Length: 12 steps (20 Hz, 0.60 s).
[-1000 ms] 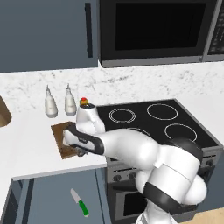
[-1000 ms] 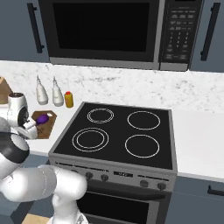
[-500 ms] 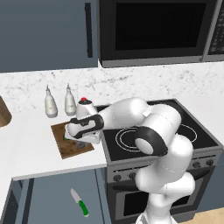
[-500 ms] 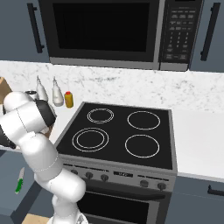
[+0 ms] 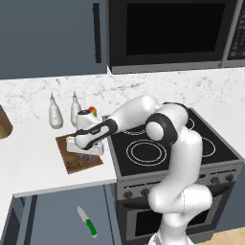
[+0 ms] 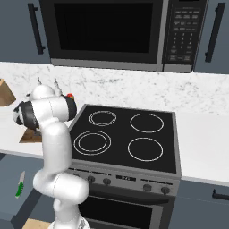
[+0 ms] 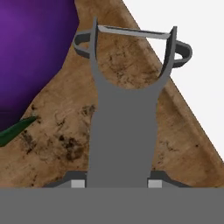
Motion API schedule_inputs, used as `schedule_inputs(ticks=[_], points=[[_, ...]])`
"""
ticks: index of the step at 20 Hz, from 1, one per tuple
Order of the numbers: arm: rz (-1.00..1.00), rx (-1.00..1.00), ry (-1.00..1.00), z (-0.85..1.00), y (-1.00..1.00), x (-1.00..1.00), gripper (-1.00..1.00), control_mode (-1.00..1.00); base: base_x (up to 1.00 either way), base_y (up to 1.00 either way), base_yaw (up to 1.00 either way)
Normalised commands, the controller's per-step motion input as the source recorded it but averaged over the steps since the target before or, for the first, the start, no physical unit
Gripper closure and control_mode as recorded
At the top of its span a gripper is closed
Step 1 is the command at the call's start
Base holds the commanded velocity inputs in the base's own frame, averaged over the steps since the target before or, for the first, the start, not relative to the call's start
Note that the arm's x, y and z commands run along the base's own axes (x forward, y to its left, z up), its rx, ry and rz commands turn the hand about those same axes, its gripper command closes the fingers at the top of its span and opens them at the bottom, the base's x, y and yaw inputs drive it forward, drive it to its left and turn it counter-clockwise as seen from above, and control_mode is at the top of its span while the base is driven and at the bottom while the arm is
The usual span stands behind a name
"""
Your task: Place the appropriate cutting tool for cutting the eggplant skin on the cutting board.
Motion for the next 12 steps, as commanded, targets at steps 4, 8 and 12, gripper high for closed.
schedule_inputs(ticks=[4, 8, 12], points=[[0.00, 0.00, 0.00, -0.22, 0.09, 0.00, 1.00, -1.00, 0.00, 0.00, 0.00], [0.00, 0.00, 0.01, -0.22, 0.00, 0.00, -1.00, -1.00, 0.00, 0.00, 0.00], [0.00, 0.00, 0.00, -0.10, -0.01, -0.10, -1.00, -1.00, 0.00, 0.00, 0.00]])
